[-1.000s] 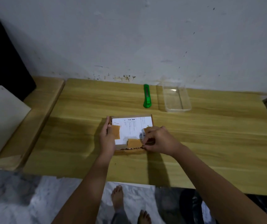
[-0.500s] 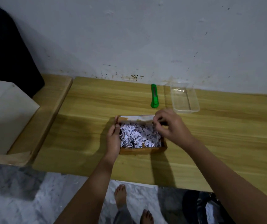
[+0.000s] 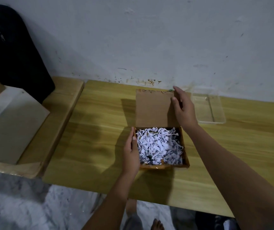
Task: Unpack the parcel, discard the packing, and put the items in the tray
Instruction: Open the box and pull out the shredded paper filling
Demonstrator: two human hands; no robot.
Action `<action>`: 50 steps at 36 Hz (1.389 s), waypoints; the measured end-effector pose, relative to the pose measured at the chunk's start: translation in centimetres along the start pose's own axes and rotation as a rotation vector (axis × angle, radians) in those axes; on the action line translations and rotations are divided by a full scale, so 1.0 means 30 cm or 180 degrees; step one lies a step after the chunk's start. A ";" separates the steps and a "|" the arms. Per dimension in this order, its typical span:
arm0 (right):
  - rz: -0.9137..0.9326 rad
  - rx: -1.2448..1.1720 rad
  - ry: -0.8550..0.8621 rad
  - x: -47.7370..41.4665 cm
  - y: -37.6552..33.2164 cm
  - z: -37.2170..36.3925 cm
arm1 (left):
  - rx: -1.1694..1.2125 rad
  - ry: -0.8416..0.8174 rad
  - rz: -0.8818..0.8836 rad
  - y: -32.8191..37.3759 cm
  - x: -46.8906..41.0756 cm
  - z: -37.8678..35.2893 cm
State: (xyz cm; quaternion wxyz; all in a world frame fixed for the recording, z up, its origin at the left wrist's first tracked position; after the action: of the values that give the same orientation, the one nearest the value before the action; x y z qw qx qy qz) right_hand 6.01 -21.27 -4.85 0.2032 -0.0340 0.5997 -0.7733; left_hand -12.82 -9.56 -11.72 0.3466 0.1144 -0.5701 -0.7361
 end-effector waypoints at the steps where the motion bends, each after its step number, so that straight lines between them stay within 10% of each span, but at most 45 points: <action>1: -0.0049 0.0046 -0.0063 0.011 0.019 -0.004 | -0.0024 0.0008 0.0003 0.001 0.000 0.001; 21: -0.0608 0.0206 -0.0008 0.216 0.109 0.075 | -0.0658 -0.0354 -0.0308 0.043 0.007 0.007; 26: 0.0004 0.0308 0.0079 0.241 0.021 0.134 | -0.1321 0.0136 -0.0796 0.112 0.013 0.057; 34: -0.0148 0.1066 -0.2017 0.331 -0.031 0.061 | -0.2931 -0.1688 -0.1805 0.256 0.023 -0.003; 50: 0.0194 0.2610 -0.2367 0.345 0.057 -0.060 | -0.4626 -0.1953 -0.2250 0.145 -0.064 -0.142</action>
State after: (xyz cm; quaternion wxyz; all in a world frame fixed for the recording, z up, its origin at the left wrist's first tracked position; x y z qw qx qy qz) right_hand -3.54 -23.63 -8.94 0.4200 -0.2055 0.1380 -0.8731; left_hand -7.34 -12.04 -9.54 -0.0847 -0.1688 0.0427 -0.9811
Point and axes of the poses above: each hand's wrist, its own x-axis away from the middle knuckle, its own z-axis out of the back of the hand, y = z × x, the point moved 4 cm from there along -x, towards the middle knuckle, and after that the axes turned 15 degrees about -x, right-handed, at the moved point
